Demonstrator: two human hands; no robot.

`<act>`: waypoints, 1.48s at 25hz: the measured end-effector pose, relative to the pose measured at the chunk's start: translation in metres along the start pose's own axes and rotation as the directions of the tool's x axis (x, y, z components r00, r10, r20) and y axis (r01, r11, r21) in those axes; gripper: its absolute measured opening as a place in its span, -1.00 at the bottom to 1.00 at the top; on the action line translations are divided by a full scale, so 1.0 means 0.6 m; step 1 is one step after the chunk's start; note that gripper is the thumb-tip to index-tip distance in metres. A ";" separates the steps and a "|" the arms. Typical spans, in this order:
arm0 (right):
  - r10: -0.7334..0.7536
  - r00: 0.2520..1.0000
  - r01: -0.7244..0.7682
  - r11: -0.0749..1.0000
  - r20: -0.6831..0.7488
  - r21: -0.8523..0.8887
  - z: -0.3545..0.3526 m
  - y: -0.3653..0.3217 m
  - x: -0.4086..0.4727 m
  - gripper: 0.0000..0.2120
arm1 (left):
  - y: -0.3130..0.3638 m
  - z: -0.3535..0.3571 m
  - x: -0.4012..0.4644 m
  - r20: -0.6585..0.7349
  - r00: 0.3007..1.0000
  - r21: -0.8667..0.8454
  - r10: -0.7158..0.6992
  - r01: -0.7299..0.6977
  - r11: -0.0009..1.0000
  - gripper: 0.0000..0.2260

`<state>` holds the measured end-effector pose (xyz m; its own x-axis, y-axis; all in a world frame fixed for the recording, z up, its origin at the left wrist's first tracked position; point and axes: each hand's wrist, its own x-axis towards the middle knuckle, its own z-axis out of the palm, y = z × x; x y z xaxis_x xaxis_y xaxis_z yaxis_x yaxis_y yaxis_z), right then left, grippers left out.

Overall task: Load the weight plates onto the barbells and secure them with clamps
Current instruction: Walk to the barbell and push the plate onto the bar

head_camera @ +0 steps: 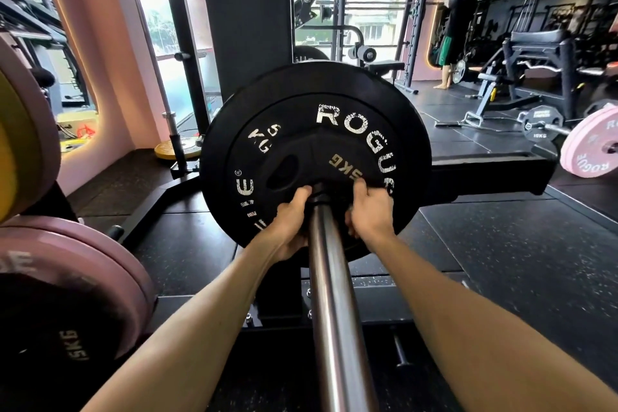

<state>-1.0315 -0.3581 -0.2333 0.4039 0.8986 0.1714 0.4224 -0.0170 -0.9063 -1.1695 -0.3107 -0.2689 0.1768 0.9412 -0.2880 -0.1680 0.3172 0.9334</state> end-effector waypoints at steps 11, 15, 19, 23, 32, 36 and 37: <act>0.048 0.980 -0.041 0.998 0.193 -0.041 -0.062 0.003 -0.121 -0.40 | -0.027 0.002 -0.152 0.037 0.999 0.126 0.028 -0.032 0.991 -0.27; 0.040 0.981 -0.033 0.999 0.191 -0.040 -0.102 -0.004 -0.225 -0.44 | -0.054 0.001 -0.255 0.081 0.997 0.127 0.008 -0.019 0.992 -0.16; 0.051 0.984 -0.046 0.998 0.173 -0.030 -0.144 -0.007 -0.351 -0.49 | -0.097 -0.001 -0.376 0.127 0.992 0.105 0.023 -0.036 0.994 -0.27; 0.062 0.987 -0.061 0.998 0.149 -0.013 -0.177 -0.014 -0.444 -0.56 | -0.120 -0.001 -0.478 0.189 0.982 0.110 0.016 -0.038 0.993 -0.47; 0.110 0.986 -0.116 0.992 0.127 0.047 -0.226 -0.015 -0.545 -0.65 | -0.098 0.003 -0.614 0.314 0.942 0.374 -0.116 -0.011 0.927 -0.47; 0.100 0.994 -0.104 0.985 0.034 0.139 -0.275 -0.049 -0.529 -0.65 | -0.018 0.051 -0.646 0.383 0.921 0.466 -0.074 -0.123 0.876 -0.60; 0.091 0.996 -0.092 0.984 0.009 0.151 -0.291 -0.060 -0.519 -0.64 | -0.001 0.066 -0.647 0.406 0.913 0.469 -0.048 -0.163 0.868 -0.63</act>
<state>-1.0305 -0.7142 -0.1867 0.4334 0.8973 0.0842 0.2565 -0.0332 -0.9660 -1.1998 -0.6806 -0.1491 0.5629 0.7965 -0.2206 0.2802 0.0672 0.9576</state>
